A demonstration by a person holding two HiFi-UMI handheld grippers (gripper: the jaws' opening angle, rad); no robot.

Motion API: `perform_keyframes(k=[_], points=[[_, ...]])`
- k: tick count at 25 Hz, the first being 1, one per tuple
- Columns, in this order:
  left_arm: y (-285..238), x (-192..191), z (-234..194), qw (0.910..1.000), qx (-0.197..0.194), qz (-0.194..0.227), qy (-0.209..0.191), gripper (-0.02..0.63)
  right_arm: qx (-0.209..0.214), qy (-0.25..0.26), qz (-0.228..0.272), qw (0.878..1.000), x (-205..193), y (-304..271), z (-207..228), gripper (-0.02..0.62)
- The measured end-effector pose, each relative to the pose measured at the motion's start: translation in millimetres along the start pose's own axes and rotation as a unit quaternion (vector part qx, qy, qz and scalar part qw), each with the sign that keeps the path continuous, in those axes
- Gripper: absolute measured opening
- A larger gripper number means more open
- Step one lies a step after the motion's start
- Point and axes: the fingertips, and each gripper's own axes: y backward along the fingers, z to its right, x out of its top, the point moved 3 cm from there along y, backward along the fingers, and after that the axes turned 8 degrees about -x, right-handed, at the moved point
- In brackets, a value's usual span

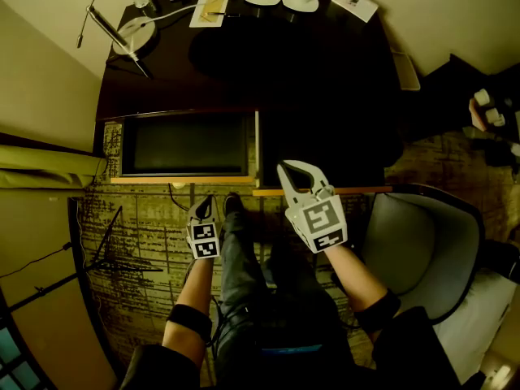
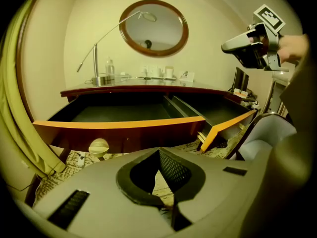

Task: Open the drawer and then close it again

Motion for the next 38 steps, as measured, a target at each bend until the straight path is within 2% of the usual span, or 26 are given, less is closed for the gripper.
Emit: perform_keyframes(k=[8,14,20,38], points=[[-30,0,-10,0.9999,0.002,0.003,-0.013,0.003,-0.009,-0.013,-0.016,1.0,-20,-28,5,0.005],[-37,12,-17,0.9997,0.017,0.009,-0.013,0.003,-0.016,-0.019,-0.021,0.999,-21,-42,14,0.005],[-44,22,-20,0.9997,0.02,0.01,0.005,0.003,-0.02,-0.025,-0.026,0.999,-15,-55,28,0.005],[-135,114,-66,0.9986,0.012,0.039,-0.031,0.003,-0.042,-0.055,-0.035,0.997,-18,-74,56,0.005]])
